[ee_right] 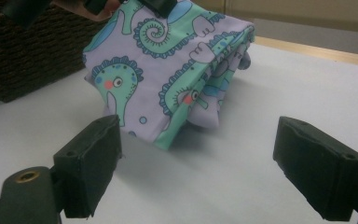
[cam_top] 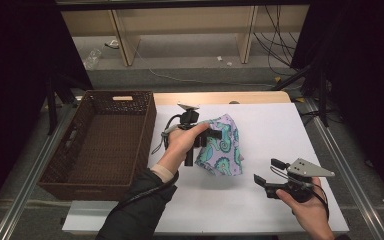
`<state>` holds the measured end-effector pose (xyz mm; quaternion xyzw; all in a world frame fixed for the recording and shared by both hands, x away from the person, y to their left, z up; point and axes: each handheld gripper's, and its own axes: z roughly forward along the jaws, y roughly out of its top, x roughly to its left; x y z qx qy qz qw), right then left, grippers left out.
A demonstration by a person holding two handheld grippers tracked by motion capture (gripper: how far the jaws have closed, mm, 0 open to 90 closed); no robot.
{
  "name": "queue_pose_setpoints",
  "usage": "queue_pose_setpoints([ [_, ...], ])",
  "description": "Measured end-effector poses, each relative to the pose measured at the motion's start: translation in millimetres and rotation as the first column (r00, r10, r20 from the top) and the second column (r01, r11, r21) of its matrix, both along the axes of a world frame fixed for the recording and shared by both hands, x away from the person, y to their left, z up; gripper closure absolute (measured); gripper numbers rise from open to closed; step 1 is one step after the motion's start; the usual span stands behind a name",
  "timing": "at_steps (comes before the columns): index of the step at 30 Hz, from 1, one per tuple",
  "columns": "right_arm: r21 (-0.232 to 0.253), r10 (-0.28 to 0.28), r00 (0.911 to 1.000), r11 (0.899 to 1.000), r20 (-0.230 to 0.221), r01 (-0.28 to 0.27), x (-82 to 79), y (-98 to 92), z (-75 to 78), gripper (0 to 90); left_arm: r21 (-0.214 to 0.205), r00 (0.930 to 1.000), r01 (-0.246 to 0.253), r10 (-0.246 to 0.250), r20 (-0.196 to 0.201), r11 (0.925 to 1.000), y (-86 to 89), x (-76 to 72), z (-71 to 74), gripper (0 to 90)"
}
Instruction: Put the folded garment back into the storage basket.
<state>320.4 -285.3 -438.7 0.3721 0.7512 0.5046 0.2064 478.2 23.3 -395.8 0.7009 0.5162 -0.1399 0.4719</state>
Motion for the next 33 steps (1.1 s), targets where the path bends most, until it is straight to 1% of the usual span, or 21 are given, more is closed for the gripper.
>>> queue_pose_setpoints([
  [2, 0.005, 0.002, 1.0, 1.0, 0.004, -0.002, 0.1, 0.2, -0.1, 15.8, 0.001, 1.0, -0.001, 0.001, 0.002, 1.0, 0.5, -0.3, 3.4, 74.5],
  [5, 0.0, 0.0, 1.0, 1.0, 0.002, 0.0, 0.0, -0.2, 0.0, 15.8, 0.001, 0.9998, 0.005, -0.005, 0.017, 1.0, 2.0, -0.4, 8.5, 74.4],
  [10, 0.001, -0.001, 1.0, 1.0, 0.002, 0.001, -0.2, -0.1, 0.1, 15.9, 0.007, 0.9996, -0.004, 0.003, 0.03, 1.0, 6.9, -0.3, 15.6, 74.4],
  [13, 0.001, -0.001, 1.0, 1.0, 0.001, 0.001, -0.2, -0.2, 0.1, 15.8, 0.012, 0.9992, -0.012, 0.012, 0.038, 0.9998, 10.8, 0.0, 17.7, 74.3],
  [18, 0.005, 0.003, 1.0, 1.0, 0.002, -0.003, 0.2, 0.5, -0.5, 15.8, 0.026, 0.9989, -0.01, 0.009, 0.046, 0.9996, 15.4, 0.3, 21.4, 74.2],
  [20, -0.001, 0.0, 1.0, 1.0, -0.001, 0.0, -0.2, 0.3, -0.1, 15.8, 0.024, 0.9989, -0.008, 0.007, 0.047, 0.9997, 16.6, 0.1, 23.3, 74.2],
  [23, 0.0, -0.001, 1.0, 1.0, -0.003, 0.001, -0.2, 0.1, -0.2, 15.8, 0.016, 0.9987, -0.002, 0.002, 0.05, 0.9999, 18.3, -0.2, 24.6, 74.2],
  [24, 0.001, -0.001, 1.0, 1.0, -0.003, 0.001, -0.2, 0.2, -0.3, 15.8, 0.007, 0.9988, -0.004, 0.003, 0.049, 1.0, 19.9, -0.6, 24.9, 74.1],
  [25, 0.004, 0.0, 1.0, 1.0, -0.001, 0.0, 0.0, 0.4, -0.5, 15.8, 0.008, 0.9988, -0.003, 0.002, 0.049, 1.0, 20.5, -0.6, 25.0, 74.2],
  [27, 0.003, 0.001, 1.0, 1.0, 0.0, -0.001, -0.1, 0.6, -0.6, 15.9, 0.012, 0.9988, -0.004, 0.004, 0.048, 0.9999, 21.4, -0.7, 25.3, 74.1],
  [33, 0.004, 0.0, 1.0, 1.0, 0.0, 0.0, 0.0, 0.5, -0.6, 15.8, 0.032, 0.9976, -0.016, 0.014, 0.068, 0.9994, 22.2, -2.5, 27.7, 73.8],
])
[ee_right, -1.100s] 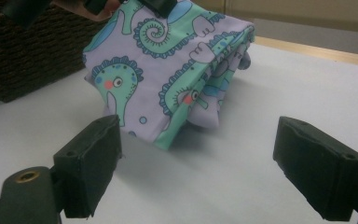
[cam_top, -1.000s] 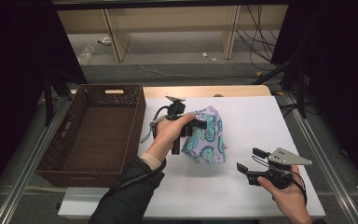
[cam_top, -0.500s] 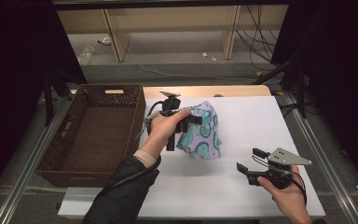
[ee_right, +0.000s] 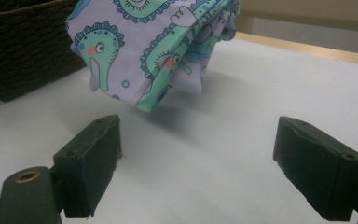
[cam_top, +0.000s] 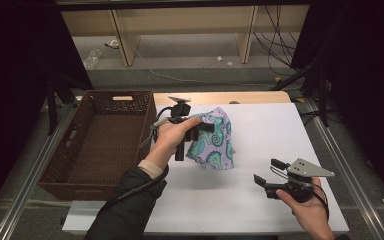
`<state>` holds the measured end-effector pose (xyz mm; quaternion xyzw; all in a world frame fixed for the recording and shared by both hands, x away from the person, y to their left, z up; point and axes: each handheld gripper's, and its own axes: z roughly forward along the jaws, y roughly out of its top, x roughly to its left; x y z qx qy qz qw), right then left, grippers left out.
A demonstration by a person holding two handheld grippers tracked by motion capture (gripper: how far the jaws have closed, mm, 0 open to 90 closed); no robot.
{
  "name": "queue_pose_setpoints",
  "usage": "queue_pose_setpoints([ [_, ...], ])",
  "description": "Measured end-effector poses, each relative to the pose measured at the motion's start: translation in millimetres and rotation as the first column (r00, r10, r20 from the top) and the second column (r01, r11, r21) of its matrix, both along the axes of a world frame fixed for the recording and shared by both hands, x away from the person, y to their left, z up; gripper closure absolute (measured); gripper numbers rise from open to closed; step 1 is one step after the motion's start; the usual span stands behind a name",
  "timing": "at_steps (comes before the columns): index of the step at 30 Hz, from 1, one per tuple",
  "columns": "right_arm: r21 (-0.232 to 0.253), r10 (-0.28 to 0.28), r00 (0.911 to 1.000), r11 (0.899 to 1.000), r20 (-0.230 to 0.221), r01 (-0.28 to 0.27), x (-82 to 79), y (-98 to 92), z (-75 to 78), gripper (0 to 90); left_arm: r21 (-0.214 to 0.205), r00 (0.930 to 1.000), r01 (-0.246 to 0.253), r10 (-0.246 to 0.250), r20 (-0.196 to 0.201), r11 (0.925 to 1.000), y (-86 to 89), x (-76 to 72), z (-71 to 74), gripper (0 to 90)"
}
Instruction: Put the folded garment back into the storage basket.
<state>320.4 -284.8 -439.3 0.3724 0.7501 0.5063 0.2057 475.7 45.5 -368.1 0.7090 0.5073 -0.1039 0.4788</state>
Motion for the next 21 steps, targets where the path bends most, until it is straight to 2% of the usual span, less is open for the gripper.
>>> queue_pose_setpoints([
  [6, -0.003, -0.001, 1.0, 1.0, -0.002, 0.001, -0.4, -0.4, 0.3, 15.9, -0.013, 1.0, 0.007, -0.007, 0.0, 0.9999, 4.6, -0.1, 1.0, 73.9],
  [12, -0.001, 0.0, 1.0, 1.0, -0.001, 0.0, 0.0, 0.1, -0.1, 15.9, -0.006, 0.9993, 0.036, -0.036, 0.013, 0.9993, 9.3, -0.4, 1.5, 74.2],
  [21, -0.001, -0.002, 1.0, 1.0, -0.002, 0.002, -0.1, -0.1, -0.2, 15.8, -0.039, 0.9991, 0.04, -0.04, 0.011, 0.9984, 17.7, 0.1, 9.6, 74.3],
])
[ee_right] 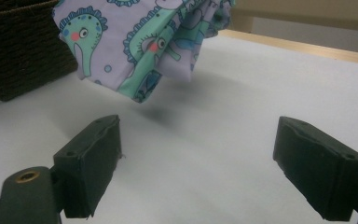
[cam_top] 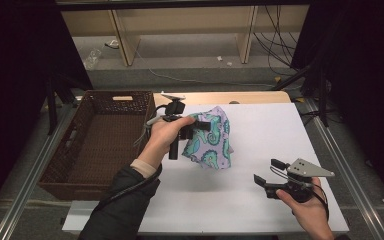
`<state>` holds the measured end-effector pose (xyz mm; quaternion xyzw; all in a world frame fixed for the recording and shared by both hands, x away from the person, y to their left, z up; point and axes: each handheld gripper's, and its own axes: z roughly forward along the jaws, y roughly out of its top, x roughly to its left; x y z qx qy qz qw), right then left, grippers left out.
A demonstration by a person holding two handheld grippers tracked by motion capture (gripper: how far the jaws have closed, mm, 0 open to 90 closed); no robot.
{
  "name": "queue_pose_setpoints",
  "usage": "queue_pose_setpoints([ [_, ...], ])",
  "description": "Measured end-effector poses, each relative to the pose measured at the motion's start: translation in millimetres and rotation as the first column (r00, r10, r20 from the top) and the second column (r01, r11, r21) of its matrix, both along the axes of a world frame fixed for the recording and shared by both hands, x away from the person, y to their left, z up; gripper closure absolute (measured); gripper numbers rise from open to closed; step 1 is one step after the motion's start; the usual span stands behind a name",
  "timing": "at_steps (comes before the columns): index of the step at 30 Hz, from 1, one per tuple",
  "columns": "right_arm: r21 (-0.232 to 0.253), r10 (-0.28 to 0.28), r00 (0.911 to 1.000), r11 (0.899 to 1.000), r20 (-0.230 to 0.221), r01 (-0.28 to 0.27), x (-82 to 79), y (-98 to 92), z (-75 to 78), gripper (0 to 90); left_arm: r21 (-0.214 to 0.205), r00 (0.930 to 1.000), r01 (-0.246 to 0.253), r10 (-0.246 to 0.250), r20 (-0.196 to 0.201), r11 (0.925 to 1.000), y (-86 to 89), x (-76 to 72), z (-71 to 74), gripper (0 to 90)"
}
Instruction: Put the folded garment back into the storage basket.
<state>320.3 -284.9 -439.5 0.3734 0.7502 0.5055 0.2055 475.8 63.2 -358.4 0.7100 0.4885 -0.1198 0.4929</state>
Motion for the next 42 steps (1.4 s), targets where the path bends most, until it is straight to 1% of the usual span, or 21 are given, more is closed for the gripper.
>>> queue_pose_setpoints([
  [11, 0.0, 0.001, 1.0, 1.0, -0.001, -0.001, 0.2, 0.3, -0.4, 15.8, -0.004, 0.9998, -0.02, 0.02, 0.003, 0.9998, 19.6, 0.7, 9.9, 74.2],
  [18, 0.0, -0.001, 1.0, 1.0, -0.001, 0.001, 0.6, 0.4, -1.0, 15.8, -0.006, 0.9994, -0.034, 0.034, 0.001, 0.9994, 30.6, 1.6, 10.7, 74.2],
  [26, 0.001, -0.002, 1.0, 1.0, -0.003, 0.002, 0.6, 0.1, -1.3, 15.8, -0.002, 0.9993, -0.037, 0.037, -0.004, 0.9993, 37.4, 1.9, 11.8, 74.2],
  [37, 0.001, -0.004, 1.0, 1.0, -0.006, 0.004, 0.8, 0.0, -1.4, 15.8, -0.003, 0.9987, -0.049, 0.049, -0.016, 0.9988, 45.6, 3.9, 18.1, 74.2],
  [42, 0.0, -0.005, 1.0, 1.0, -0.007, 0.005, 0.8, -0.3, -1.5, 15.8, 0.002, 0.9985, -0.053, 0.053, -0.011, 0.9986, 49.9, 4.9, 21.0, 74.2],
])
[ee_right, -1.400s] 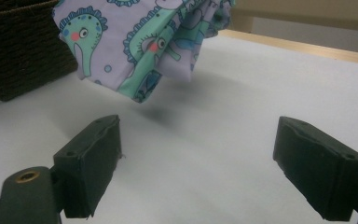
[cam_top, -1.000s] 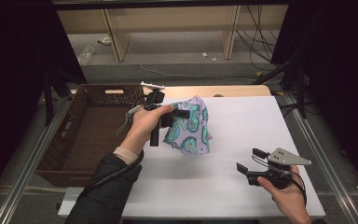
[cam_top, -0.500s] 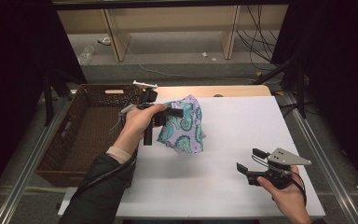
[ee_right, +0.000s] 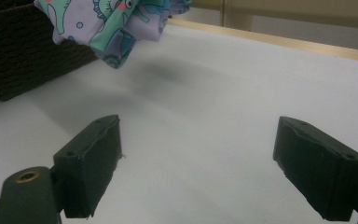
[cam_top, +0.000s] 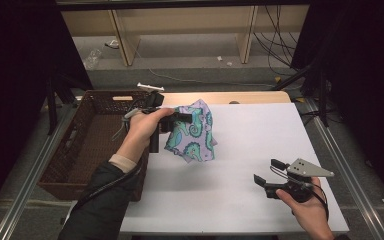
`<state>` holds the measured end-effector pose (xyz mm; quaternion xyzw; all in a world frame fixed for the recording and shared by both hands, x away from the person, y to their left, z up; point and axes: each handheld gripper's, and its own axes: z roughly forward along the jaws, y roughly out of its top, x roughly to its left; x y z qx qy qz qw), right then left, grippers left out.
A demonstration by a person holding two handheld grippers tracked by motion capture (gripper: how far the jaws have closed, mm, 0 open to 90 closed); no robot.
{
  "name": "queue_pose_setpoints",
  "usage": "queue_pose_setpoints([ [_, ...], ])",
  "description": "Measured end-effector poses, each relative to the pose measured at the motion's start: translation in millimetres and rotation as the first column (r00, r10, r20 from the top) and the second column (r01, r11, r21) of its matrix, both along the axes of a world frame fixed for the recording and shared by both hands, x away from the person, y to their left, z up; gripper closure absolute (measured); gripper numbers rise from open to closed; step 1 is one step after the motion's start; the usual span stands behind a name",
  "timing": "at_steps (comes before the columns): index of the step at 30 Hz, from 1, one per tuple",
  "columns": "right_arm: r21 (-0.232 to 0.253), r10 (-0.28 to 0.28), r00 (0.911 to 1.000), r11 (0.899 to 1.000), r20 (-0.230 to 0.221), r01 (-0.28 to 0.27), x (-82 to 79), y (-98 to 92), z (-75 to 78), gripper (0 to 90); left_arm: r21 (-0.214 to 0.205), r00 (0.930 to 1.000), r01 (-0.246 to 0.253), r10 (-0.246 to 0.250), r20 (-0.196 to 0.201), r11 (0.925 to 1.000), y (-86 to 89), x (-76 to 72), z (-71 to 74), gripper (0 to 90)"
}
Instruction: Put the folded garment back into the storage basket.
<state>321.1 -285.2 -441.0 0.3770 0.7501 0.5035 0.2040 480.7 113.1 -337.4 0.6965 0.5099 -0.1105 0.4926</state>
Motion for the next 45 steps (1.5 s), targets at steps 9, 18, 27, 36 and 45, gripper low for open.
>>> queue_pose_setpoints([
  [9, 0.002, 0.002, 1.0, 1.0, 0.0, -0.002, 0.4, 0.0, -0.5, 15.8, -0.002, 0.9999, -0.012, 0.012, 0.002, 0.9999, 9.5, 1.5, 9.0, 74.2],
  [18, 0.001, -0.001, 1.0, 1.0, 0.001, 0.001, 0.2, -0.3, -0.2, 15.8, -0.004, 0.9997, -0.025, 0.025, 0.001, 0.9997, 22.3, 2.2, 14.4, 74.2],
  [27, 0.001, -0.002, 1.0, 1.0, 0.0, 0.002, 0.6, -0.3, -0.7, 15.8, -0.014, 0.9985, -0.054, 0.054, 0.002, 0.9984, 41.1, 1.3, 21.3, 74.1],
  [36, 0.004, -0.005, 1.0, 1.0, -0.003, 0.005, 0.6, -0.5, -1.0, 15.8, -0.013, 0.9975, -0.071, 0.071, 0.003, 0.9974, 51.7, 0.5, 22.7, 74.2],
  [45, 0.005, -0.005, 1.0, 1.0, -0.003, 0.005, 0.7, -0.7, -1.1, 15.9, -0.02, 0.9969, -0.079, 0.079, 0.01, 0.9967, 57.0, 0.7, 28.2, 74.2],
])
